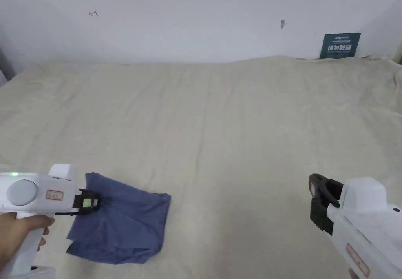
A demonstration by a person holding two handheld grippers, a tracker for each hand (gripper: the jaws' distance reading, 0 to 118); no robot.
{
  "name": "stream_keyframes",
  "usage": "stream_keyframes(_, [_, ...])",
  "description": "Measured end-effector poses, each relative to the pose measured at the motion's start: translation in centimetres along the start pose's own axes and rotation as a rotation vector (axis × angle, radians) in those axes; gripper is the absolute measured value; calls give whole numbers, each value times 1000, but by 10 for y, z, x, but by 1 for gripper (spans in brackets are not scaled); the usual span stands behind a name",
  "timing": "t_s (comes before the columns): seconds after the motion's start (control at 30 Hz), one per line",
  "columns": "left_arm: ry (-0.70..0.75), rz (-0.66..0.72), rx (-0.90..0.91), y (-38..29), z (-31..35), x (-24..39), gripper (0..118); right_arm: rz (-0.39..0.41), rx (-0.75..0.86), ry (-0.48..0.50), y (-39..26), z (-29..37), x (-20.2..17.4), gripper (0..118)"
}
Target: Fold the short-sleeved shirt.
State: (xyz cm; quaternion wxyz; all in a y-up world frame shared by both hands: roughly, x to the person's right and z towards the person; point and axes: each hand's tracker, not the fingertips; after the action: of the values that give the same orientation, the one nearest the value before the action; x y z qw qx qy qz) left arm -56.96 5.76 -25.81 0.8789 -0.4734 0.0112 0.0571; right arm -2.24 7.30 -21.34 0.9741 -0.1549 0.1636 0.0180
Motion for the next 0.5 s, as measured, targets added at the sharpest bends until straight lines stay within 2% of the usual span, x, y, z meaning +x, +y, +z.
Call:
stream_keyframes(0.2, [153, -18, -39, 14, 11, -57, 11, 20, 45, -15, 24, -12, -2, 0])
stream_keyframes(0.3, [202, 15, -58, 14, 9, -81, 11, 25, 55, -21, 27, -17, -4, 0])
stream_keyframes(0.5, [298, 44, -140, 7, -32, -136, 11, 33, 49, -35, 21, -24, -9, 0])
